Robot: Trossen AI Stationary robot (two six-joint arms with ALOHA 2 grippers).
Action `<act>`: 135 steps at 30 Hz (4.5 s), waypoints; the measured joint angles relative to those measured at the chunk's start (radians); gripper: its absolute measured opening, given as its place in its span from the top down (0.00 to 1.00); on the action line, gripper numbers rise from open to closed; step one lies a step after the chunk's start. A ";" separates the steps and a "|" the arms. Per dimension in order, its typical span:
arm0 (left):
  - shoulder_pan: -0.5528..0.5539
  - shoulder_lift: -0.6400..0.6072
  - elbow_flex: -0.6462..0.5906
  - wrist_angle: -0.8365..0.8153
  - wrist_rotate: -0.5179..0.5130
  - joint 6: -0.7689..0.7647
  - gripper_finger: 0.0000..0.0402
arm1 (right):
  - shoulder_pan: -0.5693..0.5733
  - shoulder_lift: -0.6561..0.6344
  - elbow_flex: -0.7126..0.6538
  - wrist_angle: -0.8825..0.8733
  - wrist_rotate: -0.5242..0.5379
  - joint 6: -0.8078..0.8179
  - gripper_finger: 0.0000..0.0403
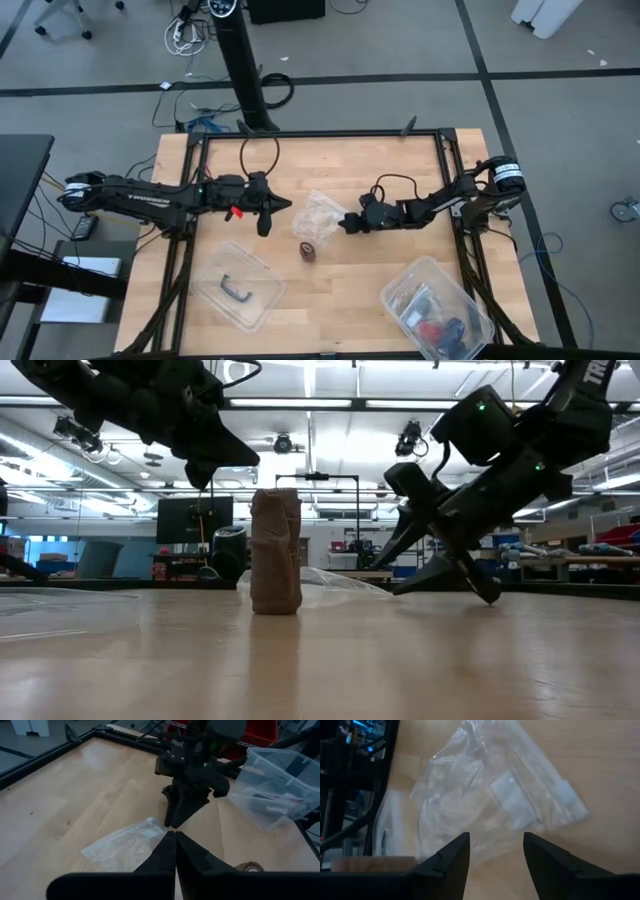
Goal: Roll bandage
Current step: Put the rolled brown bandage into the transparent zip bag
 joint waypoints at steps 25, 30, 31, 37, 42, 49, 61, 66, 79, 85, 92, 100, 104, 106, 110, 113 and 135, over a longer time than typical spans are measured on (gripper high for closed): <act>0.049 0.000 0.000 -0.027 0.012 -0.024 0.98 | -0.019 0.129 0.103 0.062 -0.105 0.207 0.54; 0.050 -0.001 0.000 -0.029 0.027 -0.019 0.98 | -0.072 0.231 0.173 0.204 -0.123 0.029 0.54; 0.049 -0.001 0.000 -0.030 0.028 -0.017 0.98 | -0.078 0.246 0.190 0.222 -0.116 -0.008 0.55; 0.050 -0.001 0.000 -0.031 0.030 0.001 0.98 | -0.106 0.298 0.276 0.226 -0.118 -0.293 0.79; 0.050 -0.003 0.000 -0.053 0.030 0.008 0.98 | -0.111 0.181 0.272 0.086 -0.183 -0.502 0.98; 0.079 -0.003 0.000 -0.150 -0.066 0.036 0.98 | -0.073 -0.051 0.275 -0.269 -0.153 -0.778 0.91; 0.417 0.234 0.000 -0.149 0.418 -0.091 0.93 | -0.006 -0.128 0.276 -0.295 0.036 -0.892 0.74; 0.453 0.371 0.016 -0.050 0.522 -0.154 0.82 | 0.014 -0.128 0.276 -0.280 0.032 -0.915 0.72; 0.453 0.616 0.236 -0.162 0.320 0.110 0.65 | 0.050 -0.128 0.276 -0.264 0.039 -0.926 0.73; 0.453 0.715 0.291 -0.150 0.285 0.140 0.65 | 0.062 -0.128 0.276 -0.260 0.061 -0.926 0.73; 0.450 0.718 0.296 -0.157 0.237 0.217 0.81 | 0.076 -0.129 0.276 -0.249 0.063 -0.942 0.73; 0.436 0.711 0.294 -0.162 0.239 0.262 0.99 | 0.076 -0.129 0.276 -0.250 0.080 -0.941 0.73; 0.417 0.664 0.288 -0.201 0.239 0.285 1.00 | 0.065 -0.129 0.276 -0.255 0.087 -0.907 0.73; 0.406 0.616 0.288 -0.218 0.240 0.296 1.00 | 0.050 -0.129 0.277 -0.259 0.096 -0.907 0.73; 0.373 0.494 0.276 -0.268 0.224 0.305 1.00 | 0.026 -0.129 0.277 -0.259 0.104 -0.912 0.73; 0.339 0.401 0.264 -0.277 0.188 0.314 1.00 | 0.013 -0.129 0.277 -0.259 0.101 -0.915 0.73; 0.216 0.262 0.260 -0.393 0.095 0.315 1.00 | -0.257 0.186 0.277 -0.054 -0.287 -0.742 0.51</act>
